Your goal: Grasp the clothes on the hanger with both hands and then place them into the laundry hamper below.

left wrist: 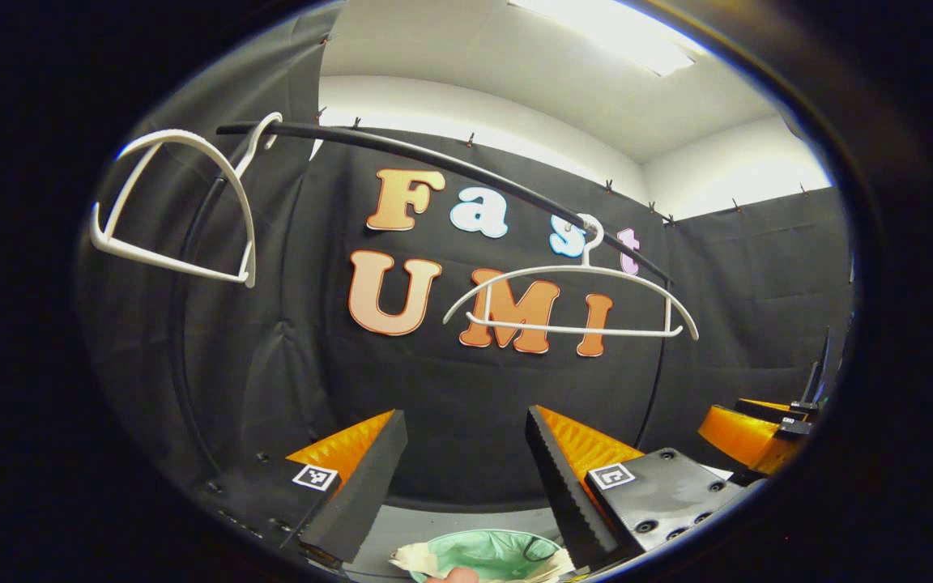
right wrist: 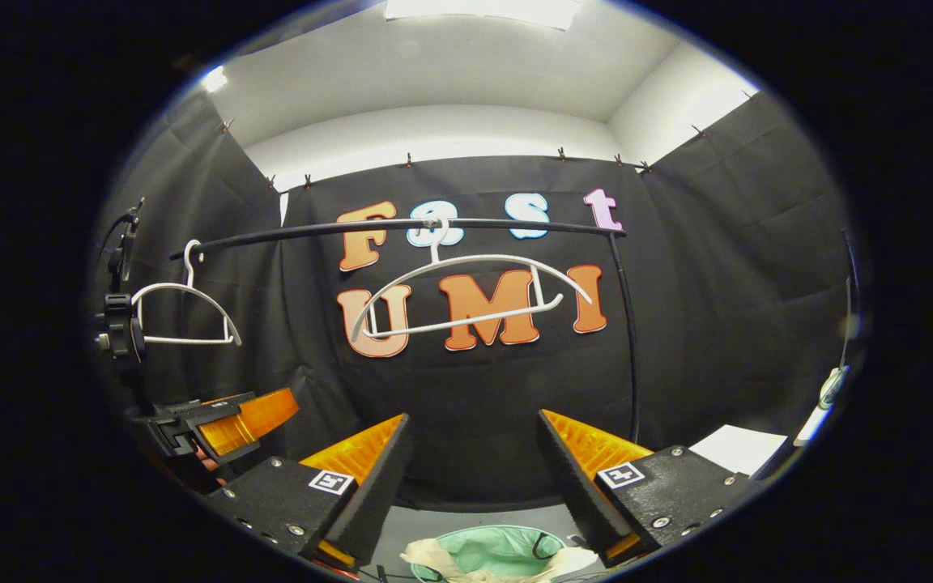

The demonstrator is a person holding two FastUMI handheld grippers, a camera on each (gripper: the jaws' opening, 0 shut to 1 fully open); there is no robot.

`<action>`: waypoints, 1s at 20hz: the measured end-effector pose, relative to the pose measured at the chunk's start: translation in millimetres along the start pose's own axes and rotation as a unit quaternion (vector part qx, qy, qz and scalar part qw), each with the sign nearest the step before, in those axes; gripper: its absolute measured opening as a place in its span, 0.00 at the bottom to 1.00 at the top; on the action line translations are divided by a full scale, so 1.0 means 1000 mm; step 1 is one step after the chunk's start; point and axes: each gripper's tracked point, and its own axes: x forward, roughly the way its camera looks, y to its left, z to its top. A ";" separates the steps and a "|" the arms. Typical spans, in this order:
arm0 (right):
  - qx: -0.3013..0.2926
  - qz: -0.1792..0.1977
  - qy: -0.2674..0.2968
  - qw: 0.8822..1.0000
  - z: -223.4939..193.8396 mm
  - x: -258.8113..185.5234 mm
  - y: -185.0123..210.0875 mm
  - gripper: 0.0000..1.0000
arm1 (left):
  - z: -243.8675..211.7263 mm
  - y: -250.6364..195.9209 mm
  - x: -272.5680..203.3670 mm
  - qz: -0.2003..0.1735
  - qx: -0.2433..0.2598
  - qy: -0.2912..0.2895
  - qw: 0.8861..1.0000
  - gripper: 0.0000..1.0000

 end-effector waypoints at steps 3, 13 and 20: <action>-0.003 0.003 0.011 1.000 -0.006 0.000 0.006 0.94 | -0.001 0.001 -0.005 0.002 -0.001 0.003 1.000 0.94; -0.003 0.016 0.018 1.000 -0.010 0.000 0.013 0.94 | 0.000 0.005 -0.023 0.020 0.002 0.001 1.000 0.97; -0.003 -0.004 0.017 1.000 -0.009 -0.006 -0.001 0.94 | 0.001 -0.007 -0.017 0.002 0.004 0.002 1.000 0.94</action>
